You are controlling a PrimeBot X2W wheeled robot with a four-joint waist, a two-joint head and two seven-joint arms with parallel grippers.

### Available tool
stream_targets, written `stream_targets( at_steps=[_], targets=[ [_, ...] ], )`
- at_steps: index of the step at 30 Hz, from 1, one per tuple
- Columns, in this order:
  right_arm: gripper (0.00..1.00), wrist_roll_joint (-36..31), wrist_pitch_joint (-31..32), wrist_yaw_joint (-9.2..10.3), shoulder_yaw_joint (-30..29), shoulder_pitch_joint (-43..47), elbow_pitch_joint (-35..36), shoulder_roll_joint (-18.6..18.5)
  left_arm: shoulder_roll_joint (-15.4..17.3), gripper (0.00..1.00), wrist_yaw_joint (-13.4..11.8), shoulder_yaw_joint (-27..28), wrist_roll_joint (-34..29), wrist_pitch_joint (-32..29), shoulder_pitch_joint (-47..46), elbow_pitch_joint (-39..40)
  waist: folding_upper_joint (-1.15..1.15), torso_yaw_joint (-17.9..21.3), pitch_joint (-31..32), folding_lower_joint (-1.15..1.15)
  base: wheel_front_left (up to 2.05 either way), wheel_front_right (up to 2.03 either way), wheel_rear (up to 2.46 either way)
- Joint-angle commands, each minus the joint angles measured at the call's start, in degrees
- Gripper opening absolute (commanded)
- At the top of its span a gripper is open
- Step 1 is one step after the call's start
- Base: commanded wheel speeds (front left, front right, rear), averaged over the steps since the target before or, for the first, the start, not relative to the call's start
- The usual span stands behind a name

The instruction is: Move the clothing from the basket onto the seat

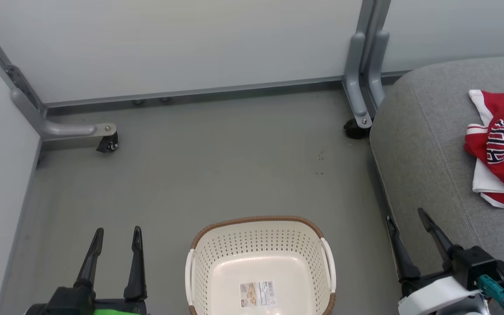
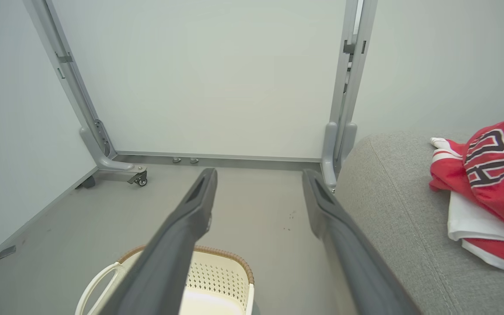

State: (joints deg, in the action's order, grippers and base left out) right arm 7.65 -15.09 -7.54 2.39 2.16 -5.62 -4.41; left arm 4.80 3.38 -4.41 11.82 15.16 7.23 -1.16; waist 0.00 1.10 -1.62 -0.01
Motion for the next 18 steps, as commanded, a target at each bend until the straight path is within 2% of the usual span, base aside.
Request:
stream_targets(
  at_steps=[1,7,18],
  targets=[
    [1.0,0.22,-0.11,0.11,-0.18,1.51,0.43,-0.19,-0.35,1.0,0.67,0.67,-0.77,-0.03,1.66,0.3,0.0,-2.29,3.15,0.01,0.0,0.0,0.0],
    [1.0,1.01,-0.11,0.11,-0.94,4.94,1.18,0.14,-1.38,1.0,2.61,2.31,-2.43,-0.02,4.44,0.23,0.0,-2.06,4.9,0.01,0.0,0.0,0.0],
    [1.0,1.0,-0.11,0.11,-0.57,6.75,0.79,0.56,-1.86,1.0,3.69,3.36,-3.18,-0.02,6.44,-1.74,0.0,-0.73,6.44,0.01,0.0,0.0,0.0]
  ],
)
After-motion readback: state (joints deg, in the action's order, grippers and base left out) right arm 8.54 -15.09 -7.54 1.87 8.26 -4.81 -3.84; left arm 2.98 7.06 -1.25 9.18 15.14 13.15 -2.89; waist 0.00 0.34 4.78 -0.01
